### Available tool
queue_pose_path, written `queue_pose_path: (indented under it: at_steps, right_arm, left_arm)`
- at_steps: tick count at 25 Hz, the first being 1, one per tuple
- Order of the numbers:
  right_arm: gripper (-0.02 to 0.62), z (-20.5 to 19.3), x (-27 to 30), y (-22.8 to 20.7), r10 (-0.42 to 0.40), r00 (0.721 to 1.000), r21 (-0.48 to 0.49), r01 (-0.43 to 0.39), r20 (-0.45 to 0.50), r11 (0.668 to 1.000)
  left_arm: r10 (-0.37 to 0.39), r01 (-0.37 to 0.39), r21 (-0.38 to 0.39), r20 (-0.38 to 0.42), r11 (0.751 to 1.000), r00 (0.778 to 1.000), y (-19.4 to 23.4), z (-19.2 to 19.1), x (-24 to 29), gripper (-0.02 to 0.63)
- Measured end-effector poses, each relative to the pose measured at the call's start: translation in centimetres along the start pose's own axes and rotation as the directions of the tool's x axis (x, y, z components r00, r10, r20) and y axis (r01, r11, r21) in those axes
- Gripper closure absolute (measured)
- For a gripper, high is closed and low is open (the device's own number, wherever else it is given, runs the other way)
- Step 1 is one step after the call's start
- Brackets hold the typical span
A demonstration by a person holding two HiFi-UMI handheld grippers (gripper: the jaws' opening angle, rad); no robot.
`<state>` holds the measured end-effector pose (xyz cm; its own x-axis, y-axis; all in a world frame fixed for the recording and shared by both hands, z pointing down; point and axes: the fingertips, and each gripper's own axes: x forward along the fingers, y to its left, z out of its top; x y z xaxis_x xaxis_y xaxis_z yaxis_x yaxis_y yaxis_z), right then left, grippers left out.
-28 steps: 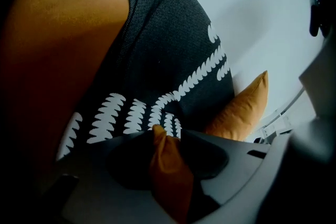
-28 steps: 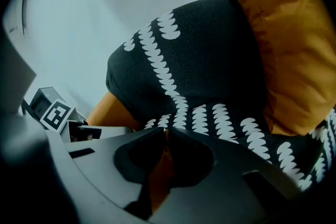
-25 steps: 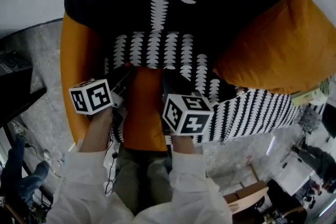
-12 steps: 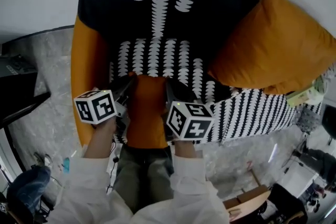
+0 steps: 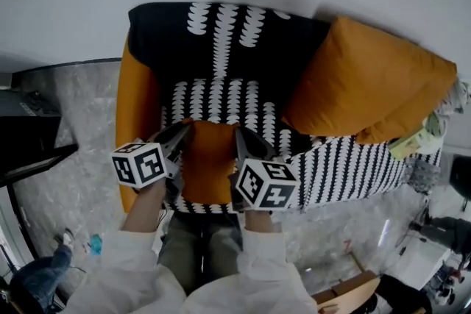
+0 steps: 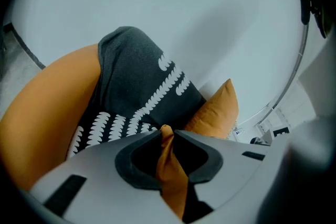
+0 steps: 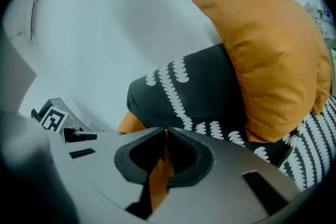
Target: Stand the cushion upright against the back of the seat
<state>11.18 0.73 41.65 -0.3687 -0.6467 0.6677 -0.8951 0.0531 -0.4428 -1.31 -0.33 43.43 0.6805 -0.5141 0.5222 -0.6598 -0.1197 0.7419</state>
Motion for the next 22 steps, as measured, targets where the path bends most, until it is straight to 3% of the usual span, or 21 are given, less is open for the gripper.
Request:
queue_pose_path:
  at_steps: [13, 22]
  right_arm:
    - [0.569, 7.2, -4.5, 4.8, 0.046, 0.99, -0.039, -0.042, 0.133, 0.998]
    - [0.569, 12.7, -4.2, 6.5, 0.082, 0.977, -0.052, -0.073, 0.195, 0.996]
  left_arm:
    - [-0.085, 0.078, 0.061, 0.115, 0.995, 0.99, -6.4, 5.7, -5.2, 0.534]
    - [-0.112, 0.093, 0.121, 0.163, 0.988, 0.98, -8.6, 11.2, -5.0, 0.537]
